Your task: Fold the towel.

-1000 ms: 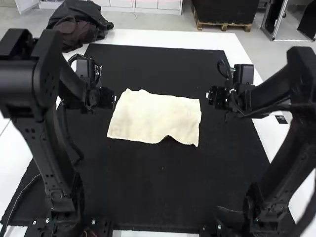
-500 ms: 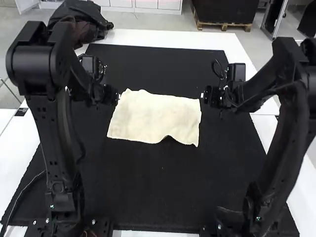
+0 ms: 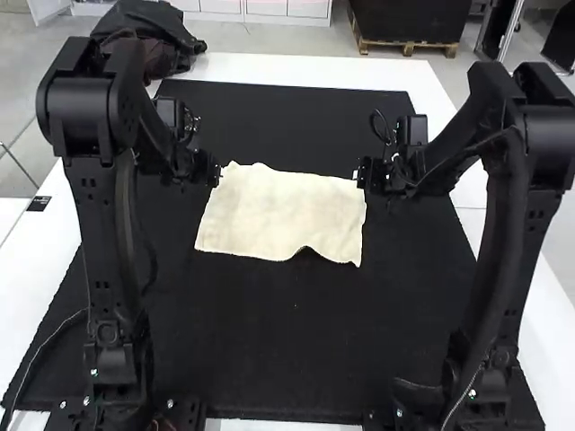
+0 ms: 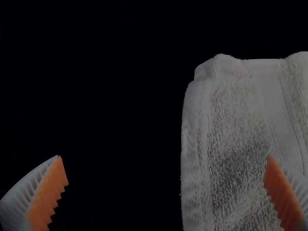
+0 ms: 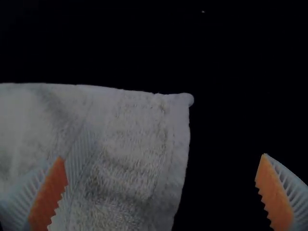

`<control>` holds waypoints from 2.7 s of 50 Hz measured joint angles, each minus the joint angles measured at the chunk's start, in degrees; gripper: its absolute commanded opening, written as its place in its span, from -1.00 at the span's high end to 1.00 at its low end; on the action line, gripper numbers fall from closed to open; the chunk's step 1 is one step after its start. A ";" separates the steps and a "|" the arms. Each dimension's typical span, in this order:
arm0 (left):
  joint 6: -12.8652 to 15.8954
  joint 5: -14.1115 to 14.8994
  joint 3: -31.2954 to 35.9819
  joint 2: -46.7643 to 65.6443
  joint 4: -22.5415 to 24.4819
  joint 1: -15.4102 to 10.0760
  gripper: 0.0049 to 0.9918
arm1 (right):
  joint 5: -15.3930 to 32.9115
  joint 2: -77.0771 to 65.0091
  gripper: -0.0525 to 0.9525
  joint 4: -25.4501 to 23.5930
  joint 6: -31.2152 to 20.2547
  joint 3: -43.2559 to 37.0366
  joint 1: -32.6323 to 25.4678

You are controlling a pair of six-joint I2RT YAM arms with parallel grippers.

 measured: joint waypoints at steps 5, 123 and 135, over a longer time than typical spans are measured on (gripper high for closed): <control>0.02 0.46 1.09 1.40 -0.50 -0.11 -0.92 | 0.00 1.46 -0.91 0.02 0.04 0.66 0.11; 3.87 1.25 7.28 8.98 -2.73 -1.27 0.95 | -2.40 9.90 0.94 0.81 -2.67 6.49 2.93; 3.87 2.01 7.28 5.18 -5.16 -0.26 0.95 | -3.67 4.22 0.94 0.85 -2.34 5.81 2.21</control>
